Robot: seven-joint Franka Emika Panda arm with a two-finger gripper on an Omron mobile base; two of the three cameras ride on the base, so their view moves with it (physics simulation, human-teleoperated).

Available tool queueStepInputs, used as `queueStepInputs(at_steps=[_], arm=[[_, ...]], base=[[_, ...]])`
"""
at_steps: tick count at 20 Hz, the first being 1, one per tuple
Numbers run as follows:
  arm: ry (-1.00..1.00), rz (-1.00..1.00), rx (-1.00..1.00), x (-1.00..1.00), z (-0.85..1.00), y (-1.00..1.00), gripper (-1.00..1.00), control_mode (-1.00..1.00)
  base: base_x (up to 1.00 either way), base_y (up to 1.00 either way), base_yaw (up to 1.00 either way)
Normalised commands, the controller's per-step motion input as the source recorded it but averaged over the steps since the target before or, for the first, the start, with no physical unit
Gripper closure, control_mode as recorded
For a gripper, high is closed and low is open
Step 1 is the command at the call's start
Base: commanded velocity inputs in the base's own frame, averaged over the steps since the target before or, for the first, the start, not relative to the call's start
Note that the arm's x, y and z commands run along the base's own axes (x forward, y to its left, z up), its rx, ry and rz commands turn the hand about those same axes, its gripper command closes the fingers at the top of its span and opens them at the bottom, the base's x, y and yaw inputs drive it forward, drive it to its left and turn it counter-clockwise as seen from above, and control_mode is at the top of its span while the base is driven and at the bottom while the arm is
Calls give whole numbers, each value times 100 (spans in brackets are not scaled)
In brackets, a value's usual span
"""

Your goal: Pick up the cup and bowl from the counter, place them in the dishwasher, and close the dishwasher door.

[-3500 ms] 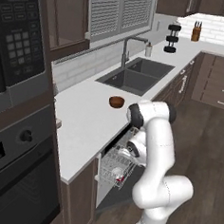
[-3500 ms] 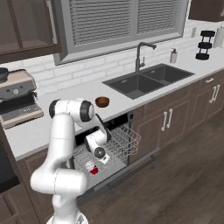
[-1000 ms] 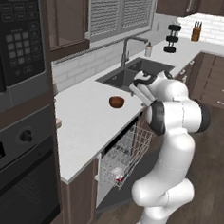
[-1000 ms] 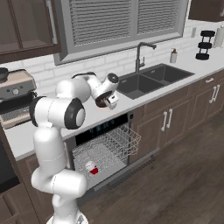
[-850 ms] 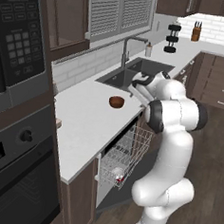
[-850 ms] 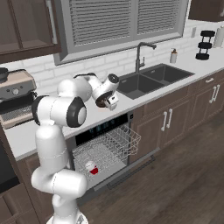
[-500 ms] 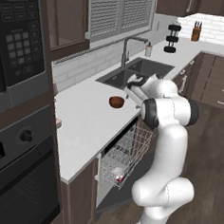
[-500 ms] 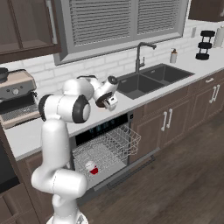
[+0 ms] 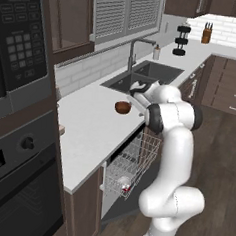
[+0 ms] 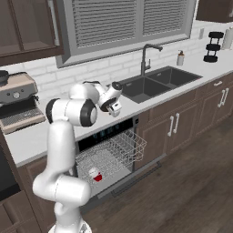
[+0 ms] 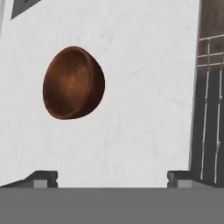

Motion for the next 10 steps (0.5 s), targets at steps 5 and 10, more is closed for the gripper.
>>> queueStepInputs(at_steps=[5, 10], arm=[[0, 0, 0, 36, -12, 3, -100, -100], [0, 0, 0, 29, -24, 6, -100, -100]], base=[[0, 0, 0], [0, 0, 0]])
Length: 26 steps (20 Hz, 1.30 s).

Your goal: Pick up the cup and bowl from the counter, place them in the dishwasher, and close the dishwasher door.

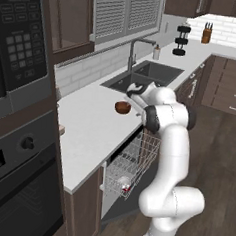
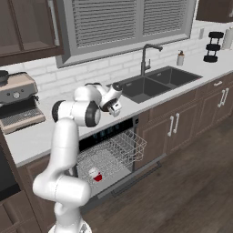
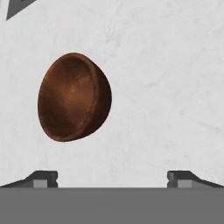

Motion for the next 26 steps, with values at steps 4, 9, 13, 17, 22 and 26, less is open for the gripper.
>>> queueStepInputs(at_steps=[4, 9, 13, 17, 22, 26], arm=[[0, 0, 0, 30, -19, 7, -100, -100], [0, 0, 0, 39, -15, 5, -100, -100], [0, 0, 0, 36, -11, 1, -100, -100], [0, 0, 0, 22, -11, 0, -100, -100], [0, 0, 0, 18, -23, 6, -100, -100], [0, 0, 0, 0, -23, 13, 100, -100]], base=[[0, 0, 0], [0, 0, 0], [0, 0, 0], [0, 0, 0], [0, 0, 0], [0, 0, 0]])
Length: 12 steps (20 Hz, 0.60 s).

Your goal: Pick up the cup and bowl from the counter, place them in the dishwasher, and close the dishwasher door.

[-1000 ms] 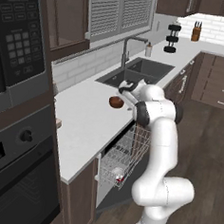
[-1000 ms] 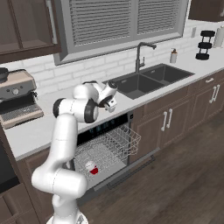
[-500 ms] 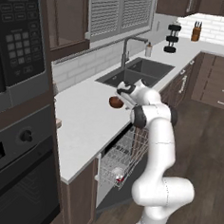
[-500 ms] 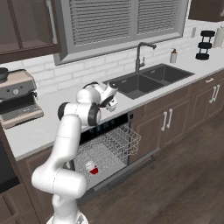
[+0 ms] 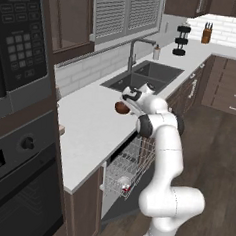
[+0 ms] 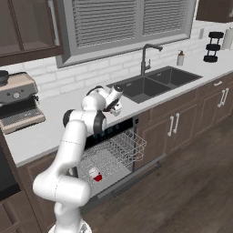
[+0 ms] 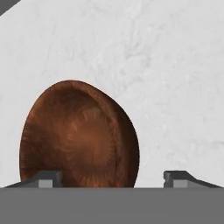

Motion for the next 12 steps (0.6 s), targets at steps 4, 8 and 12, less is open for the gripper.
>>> queueStepInputs(at_steps=[4, 8, 12], arm=[[0, 0, 0, -1, -14, 10, 100, -100], [0, 0, 0, -18, -11, 0, 100, -100], [0, 0, 0, -54, 0, 0, 100, -100]], base=[[0, 0, 0], [0, 0, 0], [0, 0, 0]])
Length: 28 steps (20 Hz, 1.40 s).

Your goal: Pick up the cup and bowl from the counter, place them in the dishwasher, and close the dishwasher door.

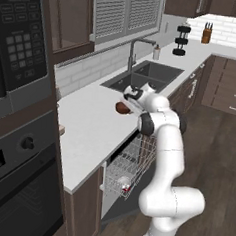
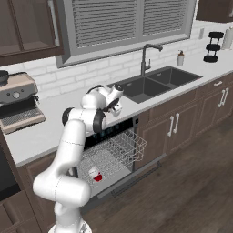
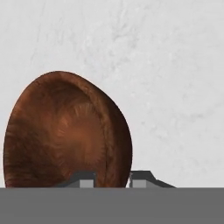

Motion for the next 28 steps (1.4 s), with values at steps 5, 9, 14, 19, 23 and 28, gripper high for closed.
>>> queueStepInputs(at_steps=[5, 9, 14, 19, 23, 28], arm=[[-6, 0, 0, -98, 14, -2, 100, -100], [-6, -1, 1, -100, 5, -33, 100, -100], [-1, -1, 4, -100, 6, -62, 100, -100], [3, -2, 7, -99, -20, -79, 100, -100], [13, 0, 5, -25, -92, -34, 100, -100], [5, 3, 7, -1, -100, -3, 100, -100]], base=[[0, 0, 0], [0, 0, 0], [0, 0, 0], [0, 0, 0], [0, 0, 0], [0, 0, 0]])
